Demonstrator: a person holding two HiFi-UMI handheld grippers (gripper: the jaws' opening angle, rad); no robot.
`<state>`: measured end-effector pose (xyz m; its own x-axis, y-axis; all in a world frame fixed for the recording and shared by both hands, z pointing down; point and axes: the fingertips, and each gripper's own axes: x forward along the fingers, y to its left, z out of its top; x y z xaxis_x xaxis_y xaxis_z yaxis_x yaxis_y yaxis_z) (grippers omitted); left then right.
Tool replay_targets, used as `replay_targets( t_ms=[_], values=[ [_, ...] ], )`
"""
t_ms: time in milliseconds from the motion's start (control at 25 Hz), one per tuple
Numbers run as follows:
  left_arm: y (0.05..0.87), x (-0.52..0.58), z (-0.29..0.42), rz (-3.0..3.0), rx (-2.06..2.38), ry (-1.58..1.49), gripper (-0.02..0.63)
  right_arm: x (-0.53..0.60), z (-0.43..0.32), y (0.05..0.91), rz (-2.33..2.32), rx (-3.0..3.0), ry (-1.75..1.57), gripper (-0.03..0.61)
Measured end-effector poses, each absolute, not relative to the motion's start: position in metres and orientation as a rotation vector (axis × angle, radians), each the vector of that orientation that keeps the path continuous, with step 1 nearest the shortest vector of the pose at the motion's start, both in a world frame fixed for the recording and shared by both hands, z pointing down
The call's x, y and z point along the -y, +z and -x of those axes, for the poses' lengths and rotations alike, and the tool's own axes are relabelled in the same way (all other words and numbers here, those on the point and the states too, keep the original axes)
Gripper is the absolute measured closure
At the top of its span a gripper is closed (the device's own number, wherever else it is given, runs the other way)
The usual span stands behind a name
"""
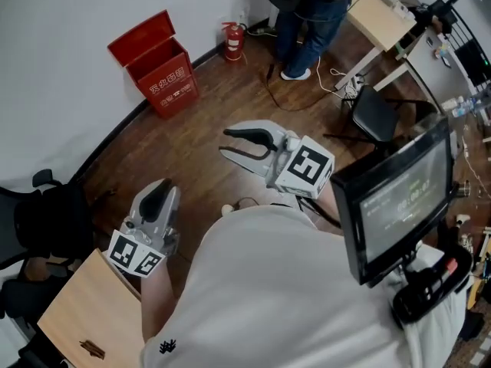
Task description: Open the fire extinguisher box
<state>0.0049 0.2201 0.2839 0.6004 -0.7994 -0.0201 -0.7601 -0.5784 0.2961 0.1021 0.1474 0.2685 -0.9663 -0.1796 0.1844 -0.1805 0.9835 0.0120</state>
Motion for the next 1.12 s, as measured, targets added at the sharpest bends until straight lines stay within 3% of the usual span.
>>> replay_targets(
  t_ms=[640,1120],
  values=[
    [0.27,-0.308,-0.2,-2.626,1.249,-0.223,0.563,-0.253,-0.28,0.284,-0.203,2.957,-0.067,0.468],
    [0.255,-0.353,-0.301,-2.685,1.187,-0.128,0.565,-0.317,-0.324,0.267,0.035,2.923,-0.081,0.468]
  ],
)
